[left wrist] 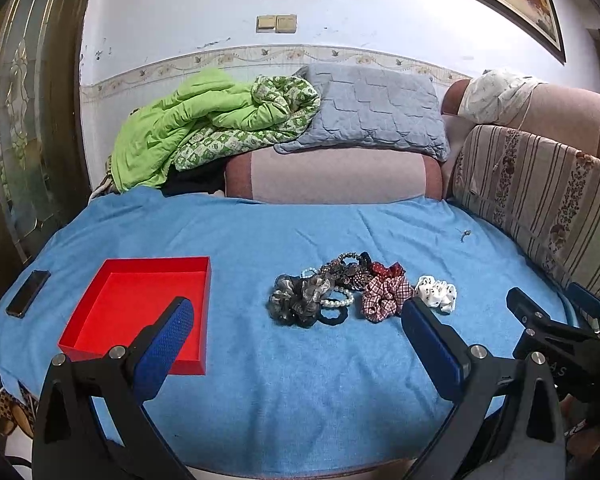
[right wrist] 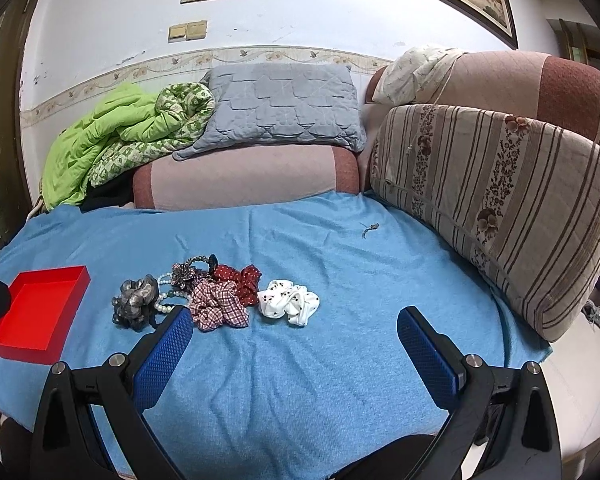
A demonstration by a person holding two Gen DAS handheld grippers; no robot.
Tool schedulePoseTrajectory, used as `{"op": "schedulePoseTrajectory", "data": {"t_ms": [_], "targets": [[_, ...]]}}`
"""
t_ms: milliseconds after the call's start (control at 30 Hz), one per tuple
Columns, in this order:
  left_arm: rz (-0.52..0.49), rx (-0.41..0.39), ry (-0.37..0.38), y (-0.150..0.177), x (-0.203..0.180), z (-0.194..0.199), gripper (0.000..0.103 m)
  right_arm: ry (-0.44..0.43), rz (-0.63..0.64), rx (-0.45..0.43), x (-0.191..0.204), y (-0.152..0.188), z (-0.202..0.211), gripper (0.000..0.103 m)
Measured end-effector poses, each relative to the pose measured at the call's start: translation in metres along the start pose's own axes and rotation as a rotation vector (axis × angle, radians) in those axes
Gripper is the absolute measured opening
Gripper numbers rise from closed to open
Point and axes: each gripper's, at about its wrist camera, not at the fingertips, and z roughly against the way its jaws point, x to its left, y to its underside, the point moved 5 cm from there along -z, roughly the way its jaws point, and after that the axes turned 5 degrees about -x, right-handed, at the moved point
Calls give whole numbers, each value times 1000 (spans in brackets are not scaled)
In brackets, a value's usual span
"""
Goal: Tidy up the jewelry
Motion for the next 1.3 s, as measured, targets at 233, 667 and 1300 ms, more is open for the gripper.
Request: {"op": "schedulePoseTrajectory", "data": {"t_ms": [233, 667, 1300], "targets": [[-8, 28, -9, 6, -5, -11, 103, -2, -9, 24, -3, 8, -8, 103], [-14, 125, -4, 22, -11, -43, 103, -5, -23, 91, -9, 23, -34, 103], [2, 250, -9, 44, -6, -92, 103, 0, -31, 199, -17, 48, -72, 103]]}}
